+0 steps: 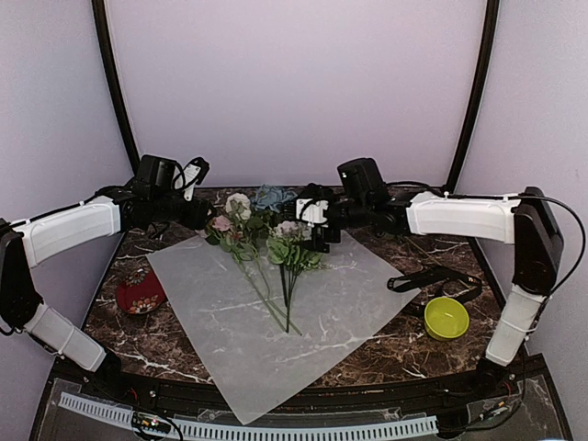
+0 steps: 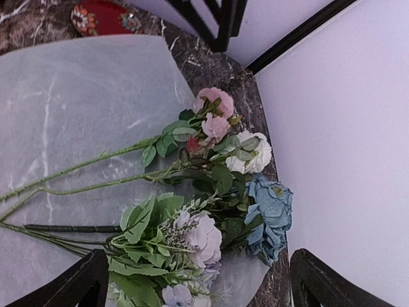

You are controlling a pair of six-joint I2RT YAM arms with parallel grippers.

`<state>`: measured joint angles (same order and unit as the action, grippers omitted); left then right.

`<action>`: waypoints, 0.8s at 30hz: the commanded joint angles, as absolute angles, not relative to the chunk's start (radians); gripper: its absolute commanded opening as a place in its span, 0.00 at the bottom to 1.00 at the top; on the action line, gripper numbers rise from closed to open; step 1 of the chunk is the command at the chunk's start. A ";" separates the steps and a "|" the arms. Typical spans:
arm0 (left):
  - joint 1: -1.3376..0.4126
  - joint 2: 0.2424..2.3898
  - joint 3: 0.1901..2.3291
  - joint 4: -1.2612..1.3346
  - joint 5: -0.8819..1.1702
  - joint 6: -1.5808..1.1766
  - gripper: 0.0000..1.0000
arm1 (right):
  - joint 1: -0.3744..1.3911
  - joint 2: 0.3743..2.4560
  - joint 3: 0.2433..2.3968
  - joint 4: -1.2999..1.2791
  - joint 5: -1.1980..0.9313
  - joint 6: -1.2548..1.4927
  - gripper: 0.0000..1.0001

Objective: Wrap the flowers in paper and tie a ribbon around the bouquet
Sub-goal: Place the fake flower on the flattened wrapping paper, then pick up the fake flower from the center of the board.

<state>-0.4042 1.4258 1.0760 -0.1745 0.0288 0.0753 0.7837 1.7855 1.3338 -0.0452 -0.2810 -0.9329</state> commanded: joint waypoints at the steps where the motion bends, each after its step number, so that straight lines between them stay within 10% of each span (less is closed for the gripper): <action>1: -0.404 1.414 1.062 -0.179 0.030 0.089 0.57 | 0.770 1.646 1.255 0.111 -0.349 -0.687 0.99; 11: -0.404 1.401 1.059 -0.172 0.047 0.080 0.57 | 0.592 1.602 1.333 -0.038 0.027 -0.079 0.99; 24: -0.405 1.414 1.066 -0.183 0.044 0.078 0.57 | 0.274 1.572 1.359 -0.360 -0.060 0.283 0.96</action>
